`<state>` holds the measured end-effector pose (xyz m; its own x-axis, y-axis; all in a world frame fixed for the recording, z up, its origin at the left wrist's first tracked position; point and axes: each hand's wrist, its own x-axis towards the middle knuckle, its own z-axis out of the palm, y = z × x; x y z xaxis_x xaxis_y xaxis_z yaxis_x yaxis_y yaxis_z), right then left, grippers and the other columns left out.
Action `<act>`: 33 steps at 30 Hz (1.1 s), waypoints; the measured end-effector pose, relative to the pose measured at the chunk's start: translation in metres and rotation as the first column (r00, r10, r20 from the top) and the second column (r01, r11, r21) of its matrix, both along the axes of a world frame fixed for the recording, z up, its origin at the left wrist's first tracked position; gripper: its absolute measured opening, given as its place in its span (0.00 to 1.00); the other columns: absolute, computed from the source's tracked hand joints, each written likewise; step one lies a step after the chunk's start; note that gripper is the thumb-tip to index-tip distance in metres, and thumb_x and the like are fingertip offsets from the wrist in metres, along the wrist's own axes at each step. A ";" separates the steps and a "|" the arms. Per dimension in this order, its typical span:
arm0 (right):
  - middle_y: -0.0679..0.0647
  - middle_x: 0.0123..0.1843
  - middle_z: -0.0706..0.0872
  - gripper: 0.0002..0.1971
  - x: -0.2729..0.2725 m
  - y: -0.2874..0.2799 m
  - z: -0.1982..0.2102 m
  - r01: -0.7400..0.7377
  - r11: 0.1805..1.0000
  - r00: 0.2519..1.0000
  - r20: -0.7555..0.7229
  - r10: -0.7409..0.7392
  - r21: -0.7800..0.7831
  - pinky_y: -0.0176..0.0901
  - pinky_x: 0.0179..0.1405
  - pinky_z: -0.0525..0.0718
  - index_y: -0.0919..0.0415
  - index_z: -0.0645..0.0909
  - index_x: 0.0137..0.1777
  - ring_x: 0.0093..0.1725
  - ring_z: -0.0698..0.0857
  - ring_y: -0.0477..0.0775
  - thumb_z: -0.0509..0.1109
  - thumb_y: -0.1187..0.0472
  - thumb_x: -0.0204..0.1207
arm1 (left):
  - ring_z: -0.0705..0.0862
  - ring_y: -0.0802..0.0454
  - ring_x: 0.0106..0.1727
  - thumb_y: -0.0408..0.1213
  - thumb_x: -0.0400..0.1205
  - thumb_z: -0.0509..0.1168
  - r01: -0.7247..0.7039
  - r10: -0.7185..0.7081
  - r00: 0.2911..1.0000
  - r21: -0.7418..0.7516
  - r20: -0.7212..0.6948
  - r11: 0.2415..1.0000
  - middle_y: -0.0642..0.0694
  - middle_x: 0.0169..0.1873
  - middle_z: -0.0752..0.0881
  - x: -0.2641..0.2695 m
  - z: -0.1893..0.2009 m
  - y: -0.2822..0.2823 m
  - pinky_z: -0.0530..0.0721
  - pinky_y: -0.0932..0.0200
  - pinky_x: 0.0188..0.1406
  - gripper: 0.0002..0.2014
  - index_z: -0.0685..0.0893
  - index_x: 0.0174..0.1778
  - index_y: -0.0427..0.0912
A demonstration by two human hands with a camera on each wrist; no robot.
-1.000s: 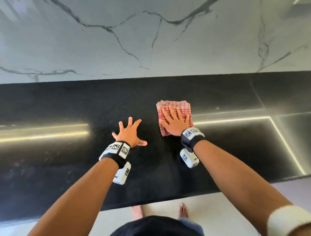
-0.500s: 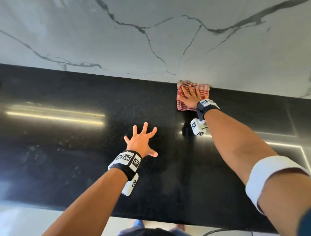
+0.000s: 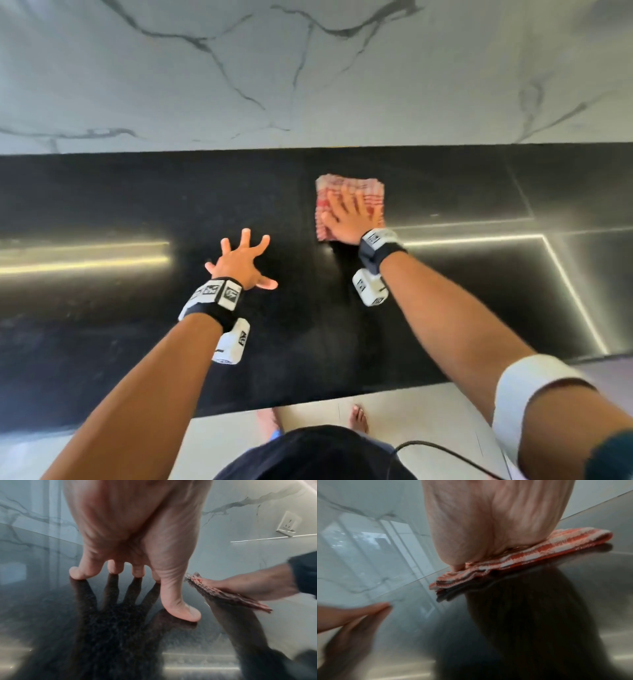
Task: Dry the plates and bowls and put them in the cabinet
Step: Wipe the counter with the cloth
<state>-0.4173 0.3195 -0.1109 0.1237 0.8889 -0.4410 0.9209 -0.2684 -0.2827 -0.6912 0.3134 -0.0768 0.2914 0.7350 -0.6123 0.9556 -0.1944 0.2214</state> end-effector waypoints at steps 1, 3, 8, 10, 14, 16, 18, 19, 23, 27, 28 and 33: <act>0.52 0.91 0.38 0.39 -0.011 -0.023 -0.003 -0.019 0.999 1.000 -0.019 0.020 0.046 0.71 0.84 0.36 0.42 0.42 0.89 0.89 0.34 0.61 0.33 0.30 0.80 | 0.36 0.34 0.89 0.55 0.74 0.79 0.005 -0.005 1.000 0.006 -0.010 1.000 0.56 0.89 0.36 0.002 0.001 -0.001 0.56 0.15 0.78 0.54 0.46 0.87 0.72; 0.52 0.92 0.45 0.38 -0.038 -0.067 -0.006 -0.047 0.993 0.996 -0.069 0.054 0.109 0.73 0.84 0.40 0.43 0.49 0.89 0.90 0.41 0.63 0.35 0.31 0.81 | 0.37 0.33 0.89 0.55 0.73 0.80 -0.011 0.012 0.999 0.004 -0.032 1.000 0.56 0.89 0.37 0.000 0.002 0.000 0.57 0.15 0.78 0.55 0.47 0.87 0.71; 0.49 0.92 0.42 0.39 -0.065 -0.171 -0.016 -0.245 0.956 0.969 0.070 0.237 0.160 0.79 0.80 0.36 0.41 0.46 0.89 0.89 0.37 0.64 0.29 0.33 0.77 | 0.56 0.25 0.85 0.52 0.78 0.75 -0.120 0.121 0.992 0.090 -0.016 0.989 0.40 0.87 0.59 0.036 0.012 -0.002 0.61 0.28 0.82 0.42 0.64 0.87 0.55; 0.46 0.91 0.43 0.34 -0.058 -0.207 -0.018 -0.233 0.953 0.972 0.053 0.227 0.195 0.78 0.82 0.41 0.37 0.48 0.88 0.90 0.40 0.61 0.37 0.32 0.82 | 0.56 0.27 0.86 0.51 0.82 0.71 -0.183 0.171 0.979 0.114 0.112 0.976 0.40 0.85 0.66 0.072 0.019 -0.014 0.59 0.32 0.84 0.36 0.67 0.86 0.51; 0.43 0.91 0.40 0.31 -0.025 -0.260 -0.008 -0.250 0.945 0.968 0.061 0.243 0.211 0.70 0.82 0.31 0.36 0.47 0.88 0.89 0.37 0.54 0.49 0.36 0.88 | 0.45 0.32 0.89 0.51 0.84 0.70 -0.158 0.131 0.948 0.072 0.291 0.985 0.36 0.85 0.67 0.160 0.037 -0.047 0.54 0.31 0.86 0.37 0.63 0.88 0.51; 0.41 0.90 0.38 0.31 0.000 -0.281 -0.006 -0.273 0.942 0.962 0.056 0.267 0.196 0.61 0.81 0.23 0.36 0.46 0.88 0.87 0.31 0.48 0.50 0.38 0.88 | 0.46 0.34 0.90 0.52 0.84 0.70 -0.098 0.077 0.944 0.048 0.319 0.994 0.35 0.85 0.66 0.198 0.040 -0.066 0.54 0.32 0.86 0.38 0.62 0.88 0.52; 0.41 0.90 0.38 0.31 0.024 -0.297 -0.005 -0.259 0.948 0.966 0.031 0.258 0.185 0.61 0.83 0.25 0.35 0.46 0.88 0.87 0.31 0.48 0.50 0.37 0.88 | 0.48 0.35 0.90 0.52 0.84 0.70 -0.027 0.018 0.945 0.024 0.326 0.999 0.36 0.86 0.65 0.225 0.041 -0.081 0.55 0.33 0.86 0.38 0.60 0.88 0.53; 0.41 0.91 0.39 0.31 0.041 -0.306 -0.009 -0.237 0.957 0.971 0.019 0.238 0.169 0.65 0.85 0.30 0.35 0.46 0.88 0.88 0.32 0.50 0.49 0.36 0.88 | 0.49 0.35 0.90 0.52 0.84 0.70 0.007 -0.010 0.943 0.011 0.332 1.000 0.36 0.86 0.64 0.241 0.041 -0.091 0.56 0.34 0.86 0.39 0.59 0.88 0.52; 0.44 0.91 0.41 0.36 0.099 -0.334 -0.013 -0.234 0.962 0.972 0.055 0.228 0.140 0.71 0.85 0.38 0.36 0.48 0.88 0.89 0.34 0.55 0.36 0.29 0.80 | 0.42 0.37 0.90 0.49 0.85 0.70 0.104 -0.087 0.938 -0.036 0.334 0.994 0.36 0.87 0.63 0.291 0.041 -0.123 0.55 0.36 0.85 0.39 0.57 0.89 0.52; 0.44 0.91 0.39 0.34 0.156 -0.360 -0.007 -0.118 0.979 0.993 0.048 0.111 0.164 0.67 0.86 0.36 0.37 0.48 0.89 0.89 0.34 0.54 0.44 0.31 0.84 | 0.37 0.40 0.90 0.50 0.84 0.71 0.215 -0.185 0.930 -0.063 0.318 0.975 0.38 0.87 0.62 0.337 0.041 -0.145 0.53 0.33 0.86 0.42 0.55 0.90 0.53; 0.45 0.91 0.40 0.37 0.170 -0.364 -0.009 -0.120 0.977 0.992 0.053 0.112 0.178 0.67 0.86 0.36 0.38 0.50 0.89 0.89 0.35 0.56 0.37 0.27 0.80 | 0.36 0.41 0.90 0.50 0.84 0.71 0.241 -0.210 0.925 -0.060 0.317 0.969 0.39 0.88 0.60 0.348 0.042 -0.148 0.52 0.33 0.86 0.42 0.54 0.90 0.54; 0.43 0.91 0.40 0.36 0.236 -0.380 -0.016 0.019 0.980 0.996 0.077 -0.034 0.197 0.69 0.86 0.38 0.36 0.48 0.88 0.89 0.36 0.56 0.41 0.27 0.81 | 0.37 0.39 0.90 0.50 0.83 0.72 0.391 -0.365 0.882 -0.029 0.299 0.920 0.46 0.90 0.54 0.402 0.040 -0.157 0.50 0.28 0.86 0.43 0.53 0.89 0.54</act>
<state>-0.1818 -0.0604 -0.1270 0.1763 0.9530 -0.2466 0.9359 -0.2398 -0.2579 -0.2896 0.1563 -0.0370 0.7062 0.4825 -0.5182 0.7079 -0.4959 0.5030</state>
